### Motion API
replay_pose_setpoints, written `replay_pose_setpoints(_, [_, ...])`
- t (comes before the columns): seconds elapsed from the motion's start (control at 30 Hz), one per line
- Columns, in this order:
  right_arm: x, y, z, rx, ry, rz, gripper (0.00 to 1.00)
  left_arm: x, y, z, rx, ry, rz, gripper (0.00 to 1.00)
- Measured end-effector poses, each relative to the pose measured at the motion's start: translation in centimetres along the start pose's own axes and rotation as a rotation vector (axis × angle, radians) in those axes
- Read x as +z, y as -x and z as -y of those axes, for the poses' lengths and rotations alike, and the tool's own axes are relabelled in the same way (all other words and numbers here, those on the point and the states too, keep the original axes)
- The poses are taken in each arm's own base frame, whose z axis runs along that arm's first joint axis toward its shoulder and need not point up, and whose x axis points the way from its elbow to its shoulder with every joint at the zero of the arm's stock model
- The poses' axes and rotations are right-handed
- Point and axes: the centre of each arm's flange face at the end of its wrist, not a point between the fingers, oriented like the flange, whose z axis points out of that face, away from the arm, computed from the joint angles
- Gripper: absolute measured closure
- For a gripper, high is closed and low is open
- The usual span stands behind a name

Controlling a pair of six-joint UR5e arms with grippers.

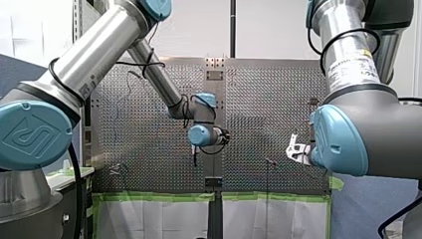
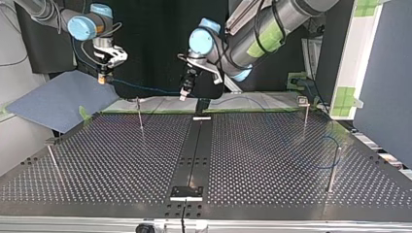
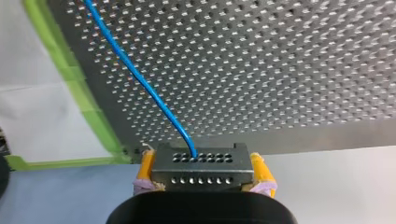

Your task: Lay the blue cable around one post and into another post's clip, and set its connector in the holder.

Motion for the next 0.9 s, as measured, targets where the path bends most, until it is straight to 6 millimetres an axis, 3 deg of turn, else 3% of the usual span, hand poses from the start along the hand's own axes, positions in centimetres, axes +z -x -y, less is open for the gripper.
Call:
replay_pose_setpoints(0.17, [0.1, -1.8, 0.4, -0.003, -0.012, -0.037, 1.0, 1.5, -1.3, 0.4, -0.007, -0.02, 0.028, 0.0])
replay_pose_setpoints(0.47, [0.1, -2.1, 0.5, -0.007, -0.015, -0.045, 1.0, 4.6, -3.4, 1.2, -0.035, -0.044, 0.099, 0.0])
replay_pose_setpoints(0.73, [0.1, -2.1, 0.5, -0.007, -0.015, -0.046, 1.0, 4.4, -7.4, -1.0, -0.034, 0.011, 0.084, 0.0])
replay_pose_setpoints(0.9, [0.0, -2.1, 0.7, -0.009, -0.018, -0.045, 1.0, 3.0, -11.1, -2.1, -0.016, 0.021, 0.05, 0.0])
